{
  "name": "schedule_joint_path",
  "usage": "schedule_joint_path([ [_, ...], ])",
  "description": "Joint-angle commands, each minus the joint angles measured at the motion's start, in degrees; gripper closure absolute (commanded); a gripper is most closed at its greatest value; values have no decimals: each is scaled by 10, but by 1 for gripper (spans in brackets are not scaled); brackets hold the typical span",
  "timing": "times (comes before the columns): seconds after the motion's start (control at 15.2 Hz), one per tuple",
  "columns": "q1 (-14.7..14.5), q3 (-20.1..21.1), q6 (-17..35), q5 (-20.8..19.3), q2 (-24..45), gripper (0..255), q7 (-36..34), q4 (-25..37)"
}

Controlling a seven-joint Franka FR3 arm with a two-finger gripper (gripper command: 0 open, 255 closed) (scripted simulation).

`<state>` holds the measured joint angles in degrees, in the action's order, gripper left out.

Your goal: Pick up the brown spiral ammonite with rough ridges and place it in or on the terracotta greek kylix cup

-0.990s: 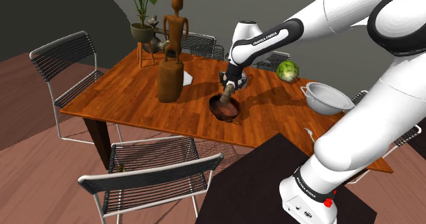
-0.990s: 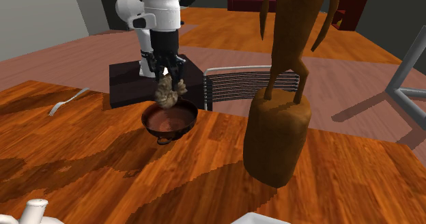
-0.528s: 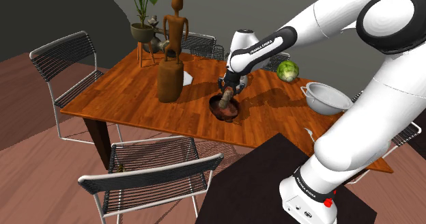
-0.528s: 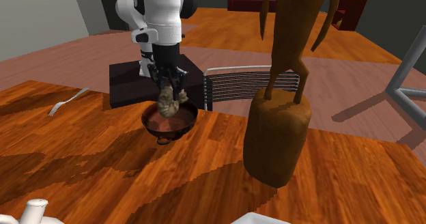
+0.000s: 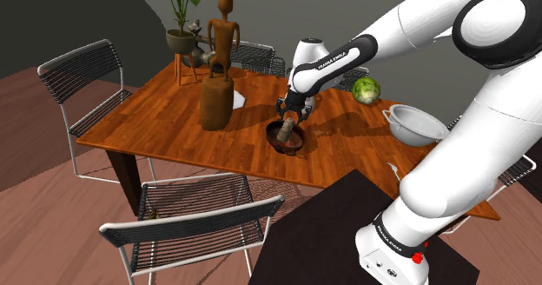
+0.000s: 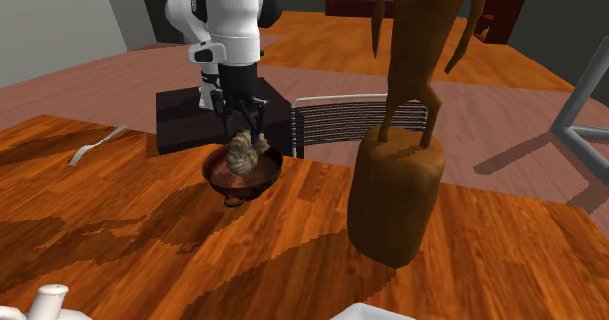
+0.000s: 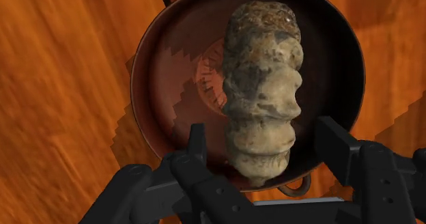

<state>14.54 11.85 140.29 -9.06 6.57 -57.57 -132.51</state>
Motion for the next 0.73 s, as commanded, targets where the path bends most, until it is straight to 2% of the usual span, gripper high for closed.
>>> schedule_joint_path([
  [0.0,0,0,0,0,0,0,0,0],
  [0.26,0,0,0,0,0,0,0,0],
  [0.53,-1,6,-69,26,-53,0,18,18],
  [0.66,-1,6,-69,26,-53,0,18,18],
])
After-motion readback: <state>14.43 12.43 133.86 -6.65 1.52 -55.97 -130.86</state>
